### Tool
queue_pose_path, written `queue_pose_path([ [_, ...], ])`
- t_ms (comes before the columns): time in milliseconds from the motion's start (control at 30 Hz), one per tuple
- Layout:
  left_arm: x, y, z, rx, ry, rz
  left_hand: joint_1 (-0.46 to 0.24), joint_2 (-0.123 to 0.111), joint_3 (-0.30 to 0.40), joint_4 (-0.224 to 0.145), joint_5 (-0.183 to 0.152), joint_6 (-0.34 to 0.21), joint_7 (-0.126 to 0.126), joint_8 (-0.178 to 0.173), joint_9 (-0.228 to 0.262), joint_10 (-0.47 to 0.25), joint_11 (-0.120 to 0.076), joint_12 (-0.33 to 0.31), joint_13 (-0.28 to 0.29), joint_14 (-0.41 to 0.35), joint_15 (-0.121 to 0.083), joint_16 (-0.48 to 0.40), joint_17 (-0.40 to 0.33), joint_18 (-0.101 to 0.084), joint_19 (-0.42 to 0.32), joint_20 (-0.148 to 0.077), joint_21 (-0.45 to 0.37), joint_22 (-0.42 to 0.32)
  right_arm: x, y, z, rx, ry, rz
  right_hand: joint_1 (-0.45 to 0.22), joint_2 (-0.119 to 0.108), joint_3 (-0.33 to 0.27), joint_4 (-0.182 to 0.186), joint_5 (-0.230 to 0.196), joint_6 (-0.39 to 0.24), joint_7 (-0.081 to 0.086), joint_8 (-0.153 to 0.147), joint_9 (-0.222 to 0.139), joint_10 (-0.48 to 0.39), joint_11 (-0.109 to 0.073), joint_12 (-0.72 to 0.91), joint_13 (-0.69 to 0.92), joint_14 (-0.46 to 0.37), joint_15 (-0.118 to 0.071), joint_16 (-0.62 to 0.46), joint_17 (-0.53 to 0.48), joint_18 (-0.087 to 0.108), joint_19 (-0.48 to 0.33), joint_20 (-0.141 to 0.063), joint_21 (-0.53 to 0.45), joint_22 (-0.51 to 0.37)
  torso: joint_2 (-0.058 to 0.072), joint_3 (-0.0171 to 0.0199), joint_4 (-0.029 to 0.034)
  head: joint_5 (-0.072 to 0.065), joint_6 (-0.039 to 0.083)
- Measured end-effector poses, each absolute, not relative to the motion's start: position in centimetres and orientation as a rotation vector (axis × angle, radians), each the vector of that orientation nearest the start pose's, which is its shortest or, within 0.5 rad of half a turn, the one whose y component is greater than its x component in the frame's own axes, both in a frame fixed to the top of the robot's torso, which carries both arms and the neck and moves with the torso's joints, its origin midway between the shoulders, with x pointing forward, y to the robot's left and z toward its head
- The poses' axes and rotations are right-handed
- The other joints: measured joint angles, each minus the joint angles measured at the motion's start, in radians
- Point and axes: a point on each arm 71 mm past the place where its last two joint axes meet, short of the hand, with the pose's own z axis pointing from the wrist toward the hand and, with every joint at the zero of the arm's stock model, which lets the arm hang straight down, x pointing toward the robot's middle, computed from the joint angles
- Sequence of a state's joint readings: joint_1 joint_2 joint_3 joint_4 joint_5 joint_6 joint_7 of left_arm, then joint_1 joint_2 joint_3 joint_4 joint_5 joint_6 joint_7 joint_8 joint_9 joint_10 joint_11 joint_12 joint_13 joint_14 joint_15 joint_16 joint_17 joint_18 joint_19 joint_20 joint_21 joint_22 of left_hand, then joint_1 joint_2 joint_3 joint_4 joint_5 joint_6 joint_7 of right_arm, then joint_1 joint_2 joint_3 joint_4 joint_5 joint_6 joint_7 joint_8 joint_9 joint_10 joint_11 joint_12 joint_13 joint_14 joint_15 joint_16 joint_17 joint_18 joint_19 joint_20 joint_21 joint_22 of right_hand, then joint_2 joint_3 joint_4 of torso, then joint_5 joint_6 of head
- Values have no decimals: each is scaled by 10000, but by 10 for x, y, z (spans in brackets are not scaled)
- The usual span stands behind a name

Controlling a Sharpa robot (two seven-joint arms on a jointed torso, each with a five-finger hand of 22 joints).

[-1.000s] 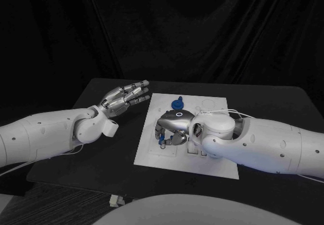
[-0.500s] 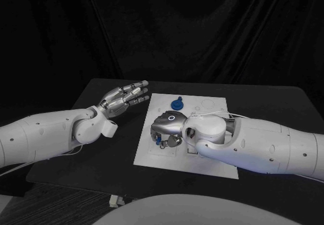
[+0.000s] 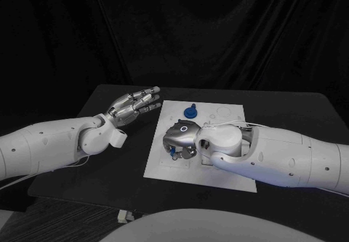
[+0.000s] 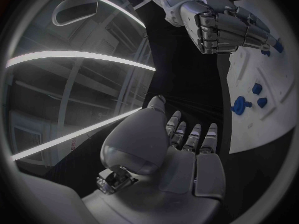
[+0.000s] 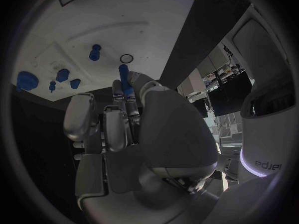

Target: Assemble the parts on the task board

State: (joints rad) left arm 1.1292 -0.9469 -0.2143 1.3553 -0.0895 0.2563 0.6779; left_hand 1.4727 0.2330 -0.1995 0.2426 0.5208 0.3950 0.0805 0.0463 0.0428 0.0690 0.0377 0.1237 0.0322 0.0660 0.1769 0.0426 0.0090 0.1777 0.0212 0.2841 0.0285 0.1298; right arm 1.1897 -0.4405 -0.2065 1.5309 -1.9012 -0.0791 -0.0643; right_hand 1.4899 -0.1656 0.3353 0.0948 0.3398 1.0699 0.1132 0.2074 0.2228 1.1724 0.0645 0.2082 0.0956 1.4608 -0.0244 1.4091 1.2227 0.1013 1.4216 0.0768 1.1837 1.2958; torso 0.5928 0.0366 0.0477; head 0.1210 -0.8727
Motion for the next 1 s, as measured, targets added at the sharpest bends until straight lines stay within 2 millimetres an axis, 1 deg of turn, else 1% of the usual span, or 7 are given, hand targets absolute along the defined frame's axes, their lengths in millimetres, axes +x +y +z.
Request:
queue_pose_path([
  [733,454,291,-258,-9777,15401,-18723,0,0,0,0,0,0,0,0,0,-1,2,0,0,0,0,0,0,0,0,0,0,0,397,2,-250,-10406,16605,7543,0,0,1,-1,0,0,0,0,27,22,22,3,9,0,0,-7,-14,0,-1,1,0,0,-5,0,-4,19,0],
  [833,454,290,-258,-9784,15409,-18726,0,0,0,0,0,0,0,0,0,-2,2,0,0,0,0,0,0,0,0,0,0,0,397,2,-251,-10385,16628,7545,0,0,1,-1,1,0,0,0,88,36,35,7,21,0,0,-7,-14,1,-1,1,0,0,-5,1,-4,23,0],
  [900,454,290,-259,-9790,15415,-18729,0,0,0,0,0,0,0,0,0,-2,3,0,0,0,0,0,0,-1,0,0,0,0,397,2,-252,-10374,16648,7551,0,0,96,-94,0,0,0,0,95,37,35,7,26,0,0,-7,-14,0,-1,1,0,0,-5,1,-4,29,0],
  [1000,454,290,-259,-9803,15425,-18730,0,0,0,0,0,0,0,0,0,-15,18,0,0,0,0,0,0,0,0,0,0,0,397,2,-253,-10363,16672,7556,0,0,96,-94,1,0,0,0,99,42,41,7,29,0,0,-7,-15,1,-1,1,0,0,-5,1,-4,34,0],
])
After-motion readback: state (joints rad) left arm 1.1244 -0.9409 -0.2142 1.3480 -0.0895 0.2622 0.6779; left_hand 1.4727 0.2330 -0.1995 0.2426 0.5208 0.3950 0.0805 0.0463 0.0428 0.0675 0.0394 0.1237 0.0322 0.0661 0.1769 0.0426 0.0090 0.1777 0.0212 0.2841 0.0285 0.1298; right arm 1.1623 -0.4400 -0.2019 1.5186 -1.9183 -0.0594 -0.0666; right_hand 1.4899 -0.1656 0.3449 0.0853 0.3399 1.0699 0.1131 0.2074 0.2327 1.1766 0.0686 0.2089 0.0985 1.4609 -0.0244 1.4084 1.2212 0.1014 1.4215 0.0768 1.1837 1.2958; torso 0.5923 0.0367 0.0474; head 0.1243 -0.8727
